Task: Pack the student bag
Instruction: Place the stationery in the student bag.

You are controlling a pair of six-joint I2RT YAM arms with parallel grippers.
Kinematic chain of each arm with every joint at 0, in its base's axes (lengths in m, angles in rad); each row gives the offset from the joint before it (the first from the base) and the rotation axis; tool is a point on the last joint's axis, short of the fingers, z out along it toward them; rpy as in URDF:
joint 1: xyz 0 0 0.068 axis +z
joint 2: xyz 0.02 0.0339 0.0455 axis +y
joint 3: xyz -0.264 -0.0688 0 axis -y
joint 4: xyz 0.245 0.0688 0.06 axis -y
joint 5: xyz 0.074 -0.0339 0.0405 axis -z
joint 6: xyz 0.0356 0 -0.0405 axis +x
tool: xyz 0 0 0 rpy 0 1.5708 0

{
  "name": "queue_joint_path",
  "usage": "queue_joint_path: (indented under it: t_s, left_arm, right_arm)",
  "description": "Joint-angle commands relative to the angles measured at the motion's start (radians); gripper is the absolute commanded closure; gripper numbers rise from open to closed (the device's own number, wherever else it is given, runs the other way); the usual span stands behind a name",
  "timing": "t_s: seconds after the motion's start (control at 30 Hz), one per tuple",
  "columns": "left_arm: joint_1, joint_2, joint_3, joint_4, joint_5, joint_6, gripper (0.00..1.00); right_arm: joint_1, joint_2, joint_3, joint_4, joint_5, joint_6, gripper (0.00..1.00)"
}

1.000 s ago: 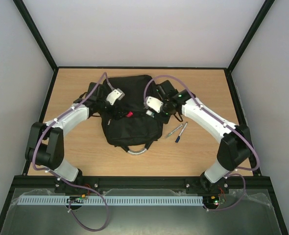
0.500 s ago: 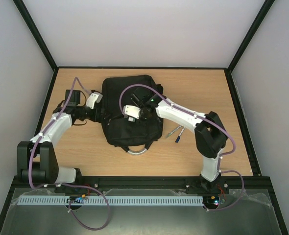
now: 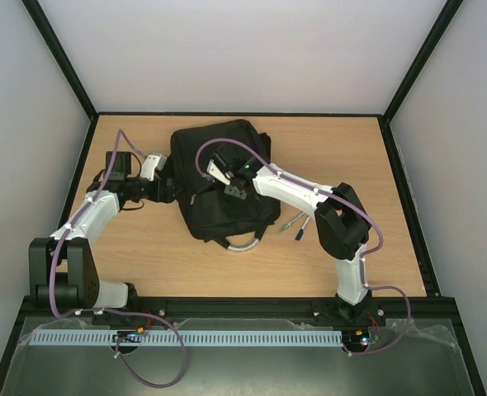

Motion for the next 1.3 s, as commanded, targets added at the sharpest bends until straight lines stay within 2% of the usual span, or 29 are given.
queue_joint_path:
  t_s: [0.0,0.1,0.27,0.47,0.63,0.77,1.03,1.27]
  left_arm:
    - [0.006,0.009,-0.01,0.018,0.001,-0.017,0.08]
    - [0.006,0.009,-0.01,0.016,-0.002,-0.012,0.08]
    - [0.007,0.004,-0.011,0.0,-0.01,0.03,0.09]
    - [-0.034,0.007,0.031,-0.033,-0.008,0.146,0.16]
    - [-0.144,0.048,0.126,-0.077,-0.082,0.294,0.22]
    - [-0.245,0.109,0.201,-0.07,-0.172,0.377,0.25]
    - [-0.384,0.256,0.347,-0.078,-0.245,0.485,0.26]
    - [-0.446,0.372,0.41,-0.072,-0.333,0.527,0.26]
  right_arm:
    - [-0.014,0.027,0.039,0.155,0.23,0.033,0.66]
    - [-0.012,0.014,0.07,0.111,0.179,0.06,0.52]
    - [-0.012,-0.049,0.071,-0.007,0.01,0.076,0.44]
    - [-0.019,-0.13,0.001,-0.147,-0.194,0.04,0.44]
    - [-0.065,-0.193,-0.026,-0.203,-0.312,0.075,0.47]
    - [-0.142,-0.228,-0.051,-0.195,-0.335,0.129,0.49]
    - [-0.323,-0.25,-0.075,-0.197,-0.418,0.187,0.48]
    - [-0.356,-0.279,-0.13,-0.185,-0.42,0.166,0.46]
